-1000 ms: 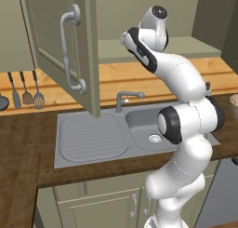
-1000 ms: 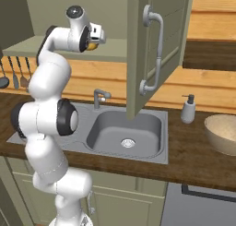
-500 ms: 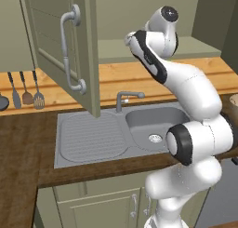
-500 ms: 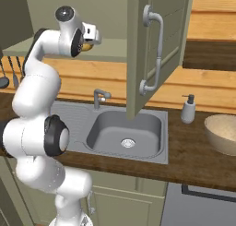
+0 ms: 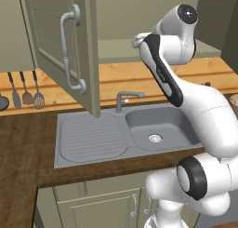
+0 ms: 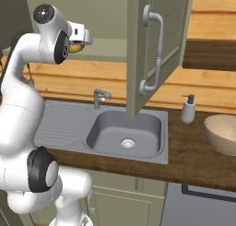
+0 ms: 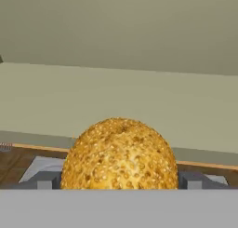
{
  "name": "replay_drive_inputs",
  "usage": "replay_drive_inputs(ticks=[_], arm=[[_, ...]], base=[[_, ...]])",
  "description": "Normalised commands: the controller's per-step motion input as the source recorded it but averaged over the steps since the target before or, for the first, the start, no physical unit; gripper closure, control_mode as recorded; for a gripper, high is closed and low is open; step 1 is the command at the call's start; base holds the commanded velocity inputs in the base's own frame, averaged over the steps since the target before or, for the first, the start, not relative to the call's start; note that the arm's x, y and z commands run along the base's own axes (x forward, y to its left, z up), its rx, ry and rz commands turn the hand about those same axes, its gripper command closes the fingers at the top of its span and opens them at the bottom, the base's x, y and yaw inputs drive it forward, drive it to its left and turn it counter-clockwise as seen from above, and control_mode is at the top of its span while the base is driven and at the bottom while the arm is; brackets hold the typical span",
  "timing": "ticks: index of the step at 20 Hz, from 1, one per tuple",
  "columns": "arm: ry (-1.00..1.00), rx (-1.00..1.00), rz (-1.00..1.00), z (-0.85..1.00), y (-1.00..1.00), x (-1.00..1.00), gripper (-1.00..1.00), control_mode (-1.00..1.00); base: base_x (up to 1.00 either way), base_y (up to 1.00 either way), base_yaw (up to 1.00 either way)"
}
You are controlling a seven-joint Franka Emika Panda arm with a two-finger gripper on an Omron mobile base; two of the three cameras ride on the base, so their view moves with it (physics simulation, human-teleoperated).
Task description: Open the cabinet, pick up the bread from the cabinet and place it in the basket. Then move the basket to the dining counter.
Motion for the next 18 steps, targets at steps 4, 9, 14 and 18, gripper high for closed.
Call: replay_drive_inputs(ticks=[4, 9, 14, 18], arm=[[0.11, 0.0, 0.0, 0.15, -0.12, -1.0, 1.0, -1.0], [0.0, 0.0, 0.0, -0.48, -0.14, -1.0, 1.0, -1.0], [0.01, 0.0, 0.0, -0.64, -0.02, -0.91, 1.0, -1.0], [0.0, 0.0, 0.0, -0.68, -0.08, -0.64, 1.0, -1.0]], base=[[0.0, 0.0, 0.0], [0.0, 0.0, 0.0], [0.0, 0.0, 0.0], [0.0, 0.0, 0.0]])
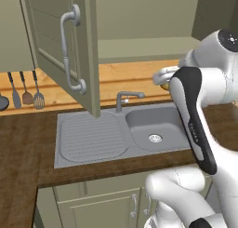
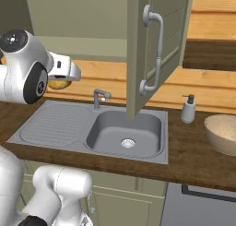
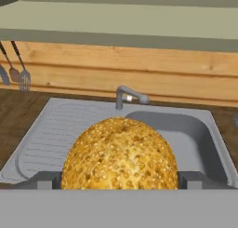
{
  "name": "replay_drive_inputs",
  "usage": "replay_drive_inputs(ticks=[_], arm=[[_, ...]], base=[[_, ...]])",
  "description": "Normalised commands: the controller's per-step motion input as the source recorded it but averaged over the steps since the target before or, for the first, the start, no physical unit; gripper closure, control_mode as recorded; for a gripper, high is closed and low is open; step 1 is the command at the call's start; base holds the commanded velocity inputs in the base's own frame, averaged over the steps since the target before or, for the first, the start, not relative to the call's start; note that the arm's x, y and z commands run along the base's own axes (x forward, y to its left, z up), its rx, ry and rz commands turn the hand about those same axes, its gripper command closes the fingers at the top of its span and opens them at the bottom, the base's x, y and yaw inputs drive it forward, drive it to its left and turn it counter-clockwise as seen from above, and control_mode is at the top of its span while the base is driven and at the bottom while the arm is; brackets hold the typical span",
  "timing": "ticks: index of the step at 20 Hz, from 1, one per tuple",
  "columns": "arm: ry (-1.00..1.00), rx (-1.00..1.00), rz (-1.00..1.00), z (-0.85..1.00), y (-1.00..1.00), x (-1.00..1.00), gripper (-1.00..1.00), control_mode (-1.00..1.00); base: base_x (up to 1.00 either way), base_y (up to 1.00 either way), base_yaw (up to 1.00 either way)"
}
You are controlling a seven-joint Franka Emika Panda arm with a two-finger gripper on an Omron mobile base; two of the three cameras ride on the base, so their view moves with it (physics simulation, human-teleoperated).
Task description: Open the cabinet, pick up the bread from the cabinet and place it in the basket. Then move the basket to the dining counter.
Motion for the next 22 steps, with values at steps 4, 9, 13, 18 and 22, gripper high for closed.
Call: replay_drive_inputs(ticks=[4, 9, 13, 18, 22], arm=[[0.0, 0.0, 0.0, -0.34, 0.0, -0.45, 1.0, 1.0], [0.0, 0.0, 0.0, 0.0, 0.0, 0.0, 1.0, 1.0], [0.0, 0.0, 0.0, 0.0, 0.0, 0.0, 1.0, 1.0], [0.0, 0.0, 0.0, 0.0, 0.0, 0.0, 1.0, 1.0], [0.0, 0.0, 0.0, 0.0, 0.0, 0.0, 1.0, 1.0]], base=[[-0.5, -0.14, 0.0], [-1.0, -0.61, -0.05], [-0.93, -0.95, -0.06], [0.01, -1.0, -0.02], [0.5, -1.0, 0.0]])
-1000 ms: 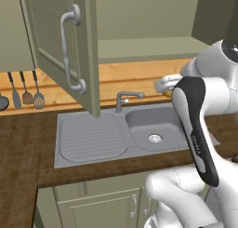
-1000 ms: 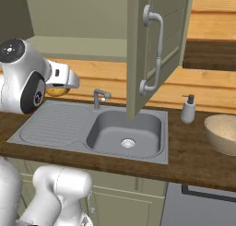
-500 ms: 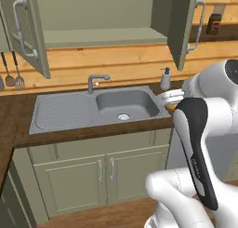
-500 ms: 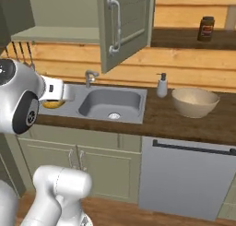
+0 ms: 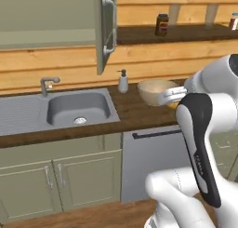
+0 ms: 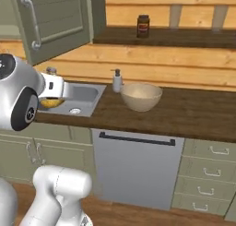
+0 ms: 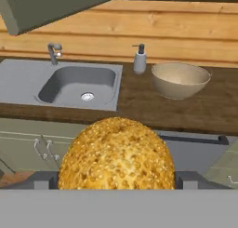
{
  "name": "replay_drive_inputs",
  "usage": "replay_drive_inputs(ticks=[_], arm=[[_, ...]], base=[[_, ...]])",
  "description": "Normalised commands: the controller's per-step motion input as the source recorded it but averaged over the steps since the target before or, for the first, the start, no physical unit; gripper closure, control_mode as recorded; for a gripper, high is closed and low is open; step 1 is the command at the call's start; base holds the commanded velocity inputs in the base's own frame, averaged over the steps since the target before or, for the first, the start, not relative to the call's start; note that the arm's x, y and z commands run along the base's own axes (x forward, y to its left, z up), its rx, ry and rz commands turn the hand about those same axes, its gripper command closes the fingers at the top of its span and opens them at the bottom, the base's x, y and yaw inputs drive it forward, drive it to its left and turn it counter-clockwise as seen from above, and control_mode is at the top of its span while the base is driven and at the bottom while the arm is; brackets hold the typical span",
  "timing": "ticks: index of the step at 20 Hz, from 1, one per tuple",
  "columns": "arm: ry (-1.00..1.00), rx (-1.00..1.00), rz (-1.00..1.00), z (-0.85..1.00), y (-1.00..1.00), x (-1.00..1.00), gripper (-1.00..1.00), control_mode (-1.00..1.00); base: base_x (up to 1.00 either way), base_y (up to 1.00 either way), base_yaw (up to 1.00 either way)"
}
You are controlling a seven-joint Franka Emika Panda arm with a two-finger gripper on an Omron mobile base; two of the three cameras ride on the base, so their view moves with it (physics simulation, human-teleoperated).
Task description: Open the cabinet, pick up the bread from the cabinet and place it in the basket. Then move the basket to the dining counter.
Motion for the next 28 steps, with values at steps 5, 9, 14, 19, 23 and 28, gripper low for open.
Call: replay_drive_inputs(ticks=[5, 9, 14, 19, 23, 28], arm=[[0.0, 0.0, 0.0, 0.0, 0.0, 0.0, 1.0, 1.0], [0.0, 0.0, 0.0, 0.0, 0.0, 0.0, 1.0, 1.0], [0.0, 0.0, 0.0, 0.0, 0.0, 0.0, 1.0, 1.0], [0.0, 0.0, 0.0, 0.0, 0.0, 0.0, 1.0, 1.0], [0.04, 0.0, 0.0, -0.5, -0.42, 0.44, 1.0, -1.0], [0.07, 0.0, 0.01, -0.98, -0.33, 0.71, 1.0, -1.0]], base=[[0.86, -0.78, 0.0], [1.0, -0.4, 0.0], [0.76, -0.32, 0.0], [0.84, -0.3, 0.0], [0.0, 0.0, 0.0], [0.0, 0.0, 0.0]])
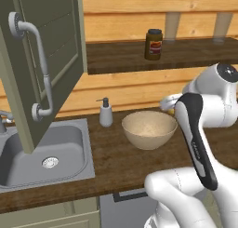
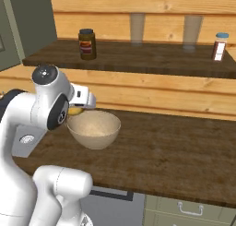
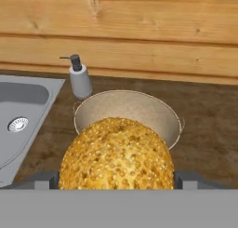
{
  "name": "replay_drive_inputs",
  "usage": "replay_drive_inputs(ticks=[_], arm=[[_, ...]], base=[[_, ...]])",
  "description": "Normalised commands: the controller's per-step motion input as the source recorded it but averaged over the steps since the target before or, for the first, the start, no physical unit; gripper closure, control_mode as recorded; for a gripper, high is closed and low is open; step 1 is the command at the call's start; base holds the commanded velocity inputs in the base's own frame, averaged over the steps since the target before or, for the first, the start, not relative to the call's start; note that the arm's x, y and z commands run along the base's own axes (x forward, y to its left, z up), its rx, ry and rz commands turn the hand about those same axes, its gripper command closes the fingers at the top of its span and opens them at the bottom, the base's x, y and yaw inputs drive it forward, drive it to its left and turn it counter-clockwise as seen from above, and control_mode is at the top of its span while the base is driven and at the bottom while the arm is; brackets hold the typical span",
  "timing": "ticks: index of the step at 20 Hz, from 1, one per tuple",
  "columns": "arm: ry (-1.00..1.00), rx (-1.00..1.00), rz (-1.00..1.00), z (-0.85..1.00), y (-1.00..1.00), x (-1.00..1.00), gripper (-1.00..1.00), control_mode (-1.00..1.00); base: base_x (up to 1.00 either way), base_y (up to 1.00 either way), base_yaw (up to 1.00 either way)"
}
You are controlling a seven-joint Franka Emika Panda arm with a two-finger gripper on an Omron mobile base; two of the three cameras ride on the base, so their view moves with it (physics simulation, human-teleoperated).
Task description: Open the cabinet, pick up the bread from the cabinet and place it in the basket. Then move the basket to the dining counter.
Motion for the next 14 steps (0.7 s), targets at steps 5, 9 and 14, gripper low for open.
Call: replay_drive_inputs(ticks=[5, 9, 14], arm=[[0.12, 0.0, 0.0, -0.8, -0.05, 0.87, 1.0, -1.0], [0.08, 0.0, 0.03, -0.76, -0.05, 0.77, 1.0, -1.0], [0.11, 0.0, 0.01, -0.59, -0.02, 0.8, 1.0, -1.0]], base=[[0.0, 0.0, 0.0], [0.0, 0.0, 0.0], [0.0, 0.0, 0.0]])
